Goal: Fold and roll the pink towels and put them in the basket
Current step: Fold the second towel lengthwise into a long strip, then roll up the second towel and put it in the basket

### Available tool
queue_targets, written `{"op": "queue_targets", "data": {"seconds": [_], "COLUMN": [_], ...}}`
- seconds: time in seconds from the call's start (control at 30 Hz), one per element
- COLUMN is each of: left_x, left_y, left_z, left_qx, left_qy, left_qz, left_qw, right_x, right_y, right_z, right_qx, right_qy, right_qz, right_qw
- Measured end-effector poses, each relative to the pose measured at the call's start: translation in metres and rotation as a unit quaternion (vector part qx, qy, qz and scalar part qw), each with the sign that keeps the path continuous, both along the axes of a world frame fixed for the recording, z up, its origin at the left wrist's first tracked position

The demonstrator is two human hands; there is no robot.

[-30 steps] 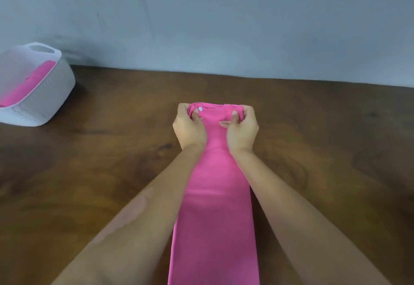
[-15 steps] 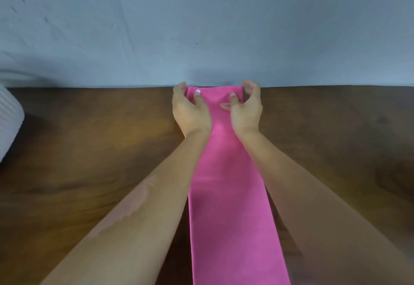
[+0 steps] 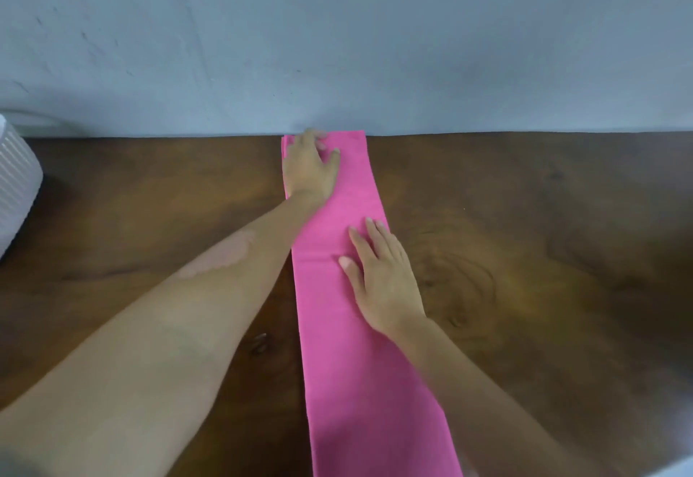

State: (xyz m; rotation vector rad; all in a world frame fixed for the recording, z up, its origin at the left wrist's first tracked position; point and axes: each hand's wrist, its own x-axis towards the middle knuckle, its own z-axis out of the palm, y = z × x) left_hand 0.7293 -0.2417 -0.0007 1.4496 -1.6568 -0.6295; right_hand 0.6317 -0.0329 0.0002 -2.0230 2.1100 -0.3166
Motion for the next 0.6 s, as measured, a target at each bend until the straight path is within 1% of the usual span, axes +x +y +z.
{"op": "queue_targets", "data": {"seconds": [0.03, 0.07, 0.1, 0.17, 0.27, 0.37, 0.47, 0.53, 0.6], "left_x": [0.002, 0.003, 0.004, 0.003, -0.003, -0.007, -0.007, -0.004, -0.001], "left_y": [0.003, 0.011, 0.023, 0.053, 0.105, 0.145, 0.178, 0.189, 0.195], "left_z": [-0.001, 0.000, 0.001, 0.005, 0.007, 0.005, -0.001, -0.001, 0.002], "left_qx": [0.002, 0.005, 0.007, -0.002, -0.046, -0.059, -0.056, -0.052, -0.044], "left_qy": [-0.078, -0.157, -0.218, -0.287, -0.352, -0.366, -0.395, -0.416, -0.432], "left_qz": [-0.041, -0.083, -0.123, -0.199, -0.298, -0.356, -0.354, -0.330, -0.319], "left_qw": [0.996, 0.984, 0.968, 0.937, 0.886, 0.858, 0.846, 0.846, 0.843], "right_x": [-0.001, -0.002, -0.004, -0.005, -0.008, -0.008, -0.007, -0.006, -0.007], "right_y": [0.017, 0.035, 0.052, 0.084, 0.131, 0.169, 0.210, 0.232, 0.250], "right_z": [0.002, 0.003, 0.003, 0.003, -0.001, -0.007, -0.008, -0.006, -0.003], "right_qx": [0.010, 0.018, 0.023, 0.033, 0.033, -0.008, -0.048, -0.035, -0.006], "right_qy": [0.010, 0.016, 0.016, 0.005, -0.017, -0.040, -0.118, -0.173, -0.173], "right_qz": [-0.004, -0.012, -0.021, -0.034, -0.047, -0.082, -0.142, -0.172, -0.167], "right_qw": [1.000, 1.000, 0.999, 0.999, 0.998, 0.996, 0.982, 0.969, 0.971]}}
